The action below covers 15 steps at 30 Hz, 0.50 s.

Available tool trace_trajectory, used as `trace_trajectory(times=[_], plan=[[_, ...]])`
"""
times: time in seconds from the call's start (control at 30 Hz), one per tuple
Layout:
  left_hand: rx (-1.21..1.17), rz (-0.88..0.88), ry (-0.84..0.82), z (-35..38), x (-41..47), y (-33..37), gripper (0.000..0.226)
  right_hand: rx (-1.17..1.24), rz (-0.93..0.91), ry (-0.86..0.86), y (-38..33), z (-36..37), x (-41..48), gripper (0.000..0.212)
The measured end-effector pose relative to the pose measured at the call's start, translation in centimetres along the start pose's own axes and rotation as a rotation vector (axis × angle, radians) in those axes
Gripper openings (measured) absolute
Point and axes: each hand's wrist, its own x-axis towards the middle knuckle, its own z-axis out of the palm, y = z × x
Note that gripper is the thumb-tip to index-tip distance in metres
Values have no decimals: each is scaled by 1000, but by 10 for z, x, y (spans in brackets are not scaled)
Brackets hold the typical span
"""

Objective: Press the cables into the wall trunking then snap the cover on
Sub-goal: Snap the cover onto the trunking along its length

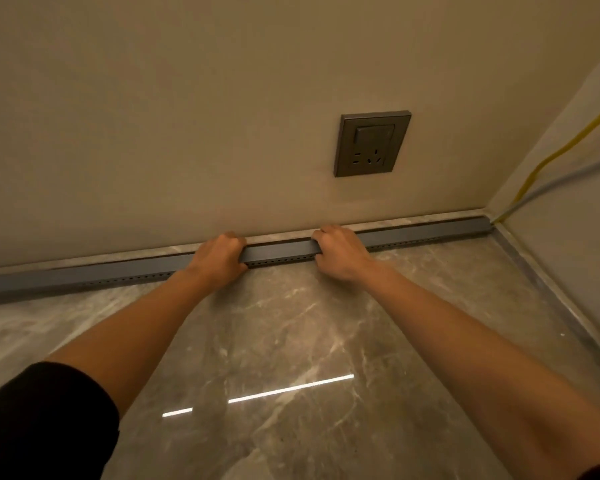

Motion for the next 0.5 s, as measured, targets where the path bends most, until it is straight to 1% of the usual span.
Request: trace_trajectory(times=[0.1,0.17,0.33,0.5], plan=[[10,-19,11,0,-11,-22,35,49,-62,-29,-35,0,9,31],[16,-6,13,0,-16,-32,38,106,-53,-16,-56,0,15,31],[57,114,51,2,-22,-46,37,283,116,-10,-95,6,31,38],[50,253,84,5,-28,-59,36,286,234,27,-117,17,33,42]])
